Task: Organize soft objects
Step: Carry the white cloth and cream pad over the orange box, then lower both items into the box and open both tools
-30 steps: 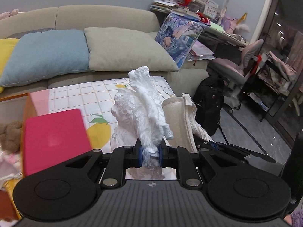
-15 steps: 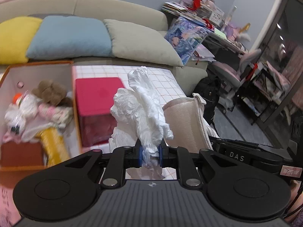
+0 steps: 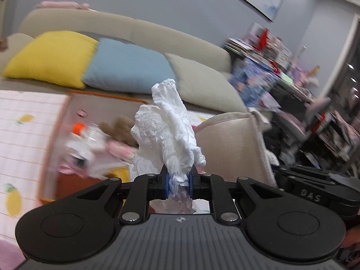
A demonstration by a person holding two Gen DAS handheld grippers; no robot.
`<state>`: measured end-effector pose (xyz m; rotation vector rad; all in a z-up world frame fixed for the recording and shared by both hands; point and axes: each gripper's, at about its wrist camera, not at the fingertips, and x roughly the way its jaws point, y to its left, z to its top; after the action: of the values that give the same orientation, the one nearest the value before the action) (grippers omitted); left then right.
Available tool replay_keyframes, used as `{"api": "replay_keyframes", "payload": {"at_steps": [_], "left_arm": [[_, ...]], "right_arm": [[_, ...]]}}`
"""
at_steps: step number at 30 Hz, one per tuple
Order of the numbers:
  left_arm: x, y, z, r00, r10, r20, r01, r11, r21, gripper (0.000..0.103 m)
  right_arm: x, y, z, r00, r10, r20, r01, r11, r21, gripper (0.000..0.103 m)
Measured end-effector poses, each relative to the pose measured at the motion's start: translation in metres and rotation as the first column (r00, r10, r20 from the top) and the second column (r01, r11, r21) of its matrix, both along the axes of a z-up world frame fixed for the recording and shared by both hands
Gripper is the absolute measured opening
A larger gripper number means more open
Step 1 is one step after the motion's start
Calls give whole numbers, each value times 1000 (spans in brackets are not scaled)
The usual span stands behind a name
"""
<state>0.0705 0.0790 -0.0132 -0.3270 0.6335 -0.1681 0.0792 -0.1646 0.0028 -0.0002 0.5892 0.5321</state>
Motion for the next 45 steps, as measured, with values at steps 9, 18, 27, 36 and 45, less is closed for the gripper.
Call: {"api": "replay_keyframes", "payload": {"at_steps": [9, 18, 27, 36, 45], "left_arm": [[25, 50, -5, 996, 74, -47, -69, 994, 87, 17], [57, 74, -34, 983, 23, -181, 7, 987, 160, 17], [77, 73, -57, 945, -21, -325, 85, 979, 184, 17], [96, 69, -74, 891, -48, -451, 139, 975, 171, 17], [114, 59, -93, 819, -79, -569, 221, 958, 185, 18]], "right_arm": [[31, 78, 1, 980, 160, 114, -149, 984, -97, 5], [70, 139, -39, 948, 300, 110, -255, 919, -301, 5], [92, 162, -69, 929, 366, -62, -360, 849, -387, 4], [109, 183, -95, 875, 417, -248, -484, 775, -406, 4], [124, 201, -122, 778, 453, -435, -620, 666, -415, 5]]}}
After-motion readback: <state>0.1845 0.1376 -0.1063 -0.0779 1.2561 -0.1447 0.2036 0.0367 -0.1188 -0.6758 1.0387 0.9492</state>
